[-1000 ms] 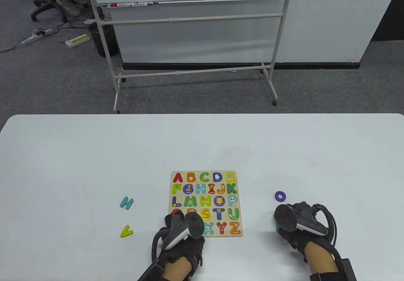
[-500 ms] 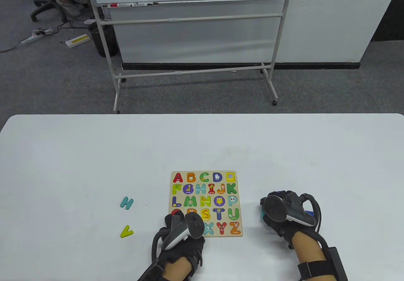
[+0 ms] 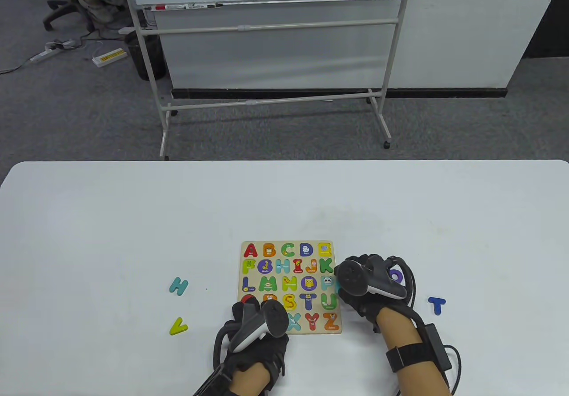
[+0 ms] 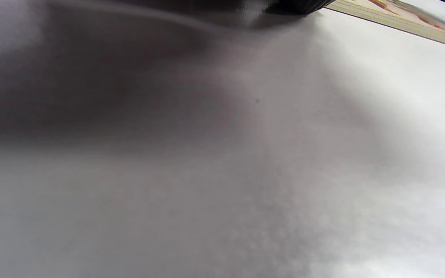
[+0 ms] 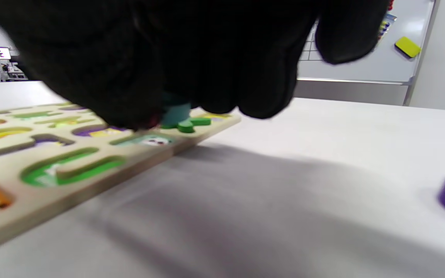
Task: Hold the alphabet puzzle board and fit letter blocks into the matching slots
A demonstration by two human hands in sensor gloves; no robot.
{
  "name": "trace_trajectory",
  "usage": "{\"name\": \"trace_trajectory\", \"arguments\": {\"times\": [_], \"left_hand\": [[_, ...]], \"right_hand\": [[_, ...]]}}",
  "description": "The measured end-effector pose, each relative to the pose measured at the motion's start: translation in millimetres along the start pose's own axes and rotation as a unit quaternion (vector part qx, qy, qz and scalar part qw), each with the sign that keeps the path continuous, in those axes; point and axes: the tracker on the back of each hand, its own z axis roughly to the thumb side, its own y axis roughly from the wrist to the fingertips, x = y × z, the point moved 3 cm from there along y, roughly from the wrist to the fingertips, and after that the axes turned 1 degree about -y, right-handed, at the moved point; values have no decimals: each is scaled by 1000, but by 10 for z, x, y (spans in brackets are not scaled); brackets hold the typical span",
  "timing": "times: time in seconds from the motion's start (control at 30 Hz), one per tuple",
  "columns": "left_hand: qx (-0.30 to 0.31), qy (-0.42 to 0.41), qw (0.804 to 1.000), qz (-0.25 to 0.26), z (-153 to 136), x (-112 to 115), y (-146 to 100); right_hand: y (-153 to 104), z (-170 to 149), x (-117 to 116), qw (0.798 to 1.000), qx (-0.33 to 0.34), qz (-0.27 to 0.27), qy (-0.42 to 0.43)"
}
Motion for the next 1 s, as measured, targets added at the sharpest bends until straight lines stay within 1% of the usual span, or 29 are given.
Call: {"name": "trace_trajectory", "arguments": {"times": [0.13,0.33,0.7,1.0], "left_hand": [[0,0,1000,0,2,1,1],[0,0,1000,-1,2,0,1],[0,0,1000,-2,3,2,4],[0,0,1000,-1,2,4,3]], "right_hand": [[114,69,-49,1000,2,12,-5],[202,108,-112,1000,2,19,-9],[251,208,-153,999,16,18,-27],[252,206,-143,1000,-5,19,-24]]}}
